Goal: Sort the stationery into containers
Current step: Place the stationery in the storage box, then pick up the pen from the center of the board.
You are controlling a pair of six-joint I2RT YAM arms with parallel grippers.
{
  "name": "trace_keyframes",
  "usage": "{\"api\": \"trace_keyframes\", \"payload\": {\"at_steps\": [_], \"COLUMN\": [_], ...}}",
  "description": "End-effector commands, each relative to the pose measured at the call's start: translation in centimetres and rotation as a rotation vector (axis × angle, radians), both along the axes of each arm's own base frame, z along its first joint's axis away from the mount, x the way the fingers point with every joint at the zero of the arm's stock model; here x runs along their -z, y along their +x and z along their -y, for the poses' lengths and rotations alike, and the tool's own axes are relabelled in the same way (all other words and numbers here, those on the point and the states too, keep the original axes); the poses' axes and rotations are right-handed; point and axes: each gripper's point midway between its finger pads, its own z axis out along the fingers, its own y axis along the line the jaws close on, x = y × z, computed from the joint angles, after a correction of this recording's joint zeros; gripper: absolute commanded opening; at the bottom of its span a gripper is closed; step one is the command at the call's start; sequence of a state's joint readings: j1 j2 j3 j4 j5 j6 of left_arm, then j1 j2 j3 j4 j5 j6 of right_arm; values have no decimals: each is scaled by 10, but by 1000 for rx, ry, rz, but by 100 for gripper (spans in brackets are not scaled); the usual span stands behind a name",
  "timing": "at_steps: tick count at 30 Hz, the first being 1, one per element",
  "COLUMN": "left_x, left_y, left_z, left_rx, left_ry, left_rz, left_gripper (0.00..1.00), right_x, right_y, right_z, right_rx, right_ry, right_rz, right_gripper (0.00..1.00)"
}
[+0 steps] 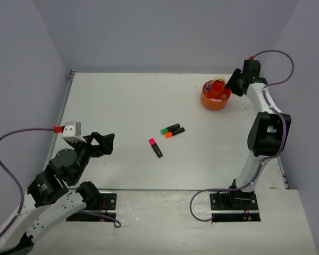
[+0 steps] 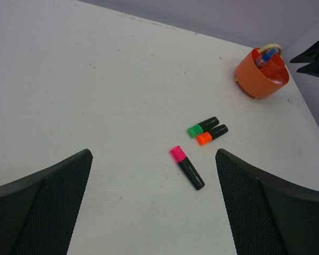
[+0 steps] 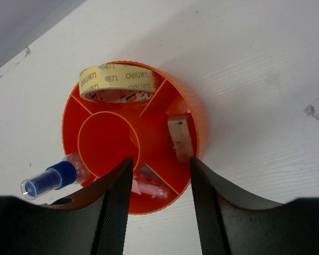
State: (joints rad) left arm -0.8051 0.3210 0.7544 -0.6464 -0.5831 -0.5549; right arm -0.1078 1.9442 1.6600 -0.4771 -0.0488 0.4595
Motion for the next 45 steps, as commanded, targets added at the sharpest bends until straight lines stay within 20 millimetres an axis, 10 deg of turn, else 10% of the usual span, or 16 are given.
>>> {"api": "trace_keyframes", "payload": {"at_steps": [1, 6, 11, 15, 20, 33, 45], "left_x": [-1, 2, 7, 11, 14, 12, 10], "left_y": [4, 6, 9, 11, 13, 12, 11], "left_z": [1, -3, -13, -12, -6, -5, -4], "left_rx": [-3, -33, -105, -113, -86, -76, -61], "left_ry": [24, 31, 34, 50, 72, 62, 58], "left_rz": [14, 1, -31, -49, -61, -46, -41], "left_gripper": [100, 100, 100, 100, 100, 100, 100], "right_x": [-26, -54, -75, -38, -3, 54, 87], "right_y": [-5, -23, -93, -164, -220, -266, -242], "right_z": [-3, -50, -179, -262, -320, -380, -390], "right_rx": [-13, -157, -468, -660, -767, -921, -936], "right_ry": [8, -13, -94, -118, -164, -246, -390], "right_rz": [54, 93, 147, 97, 69, -87, -154], "right_gripper": [52, 51, 52, 54, 56, 57, 50]}}
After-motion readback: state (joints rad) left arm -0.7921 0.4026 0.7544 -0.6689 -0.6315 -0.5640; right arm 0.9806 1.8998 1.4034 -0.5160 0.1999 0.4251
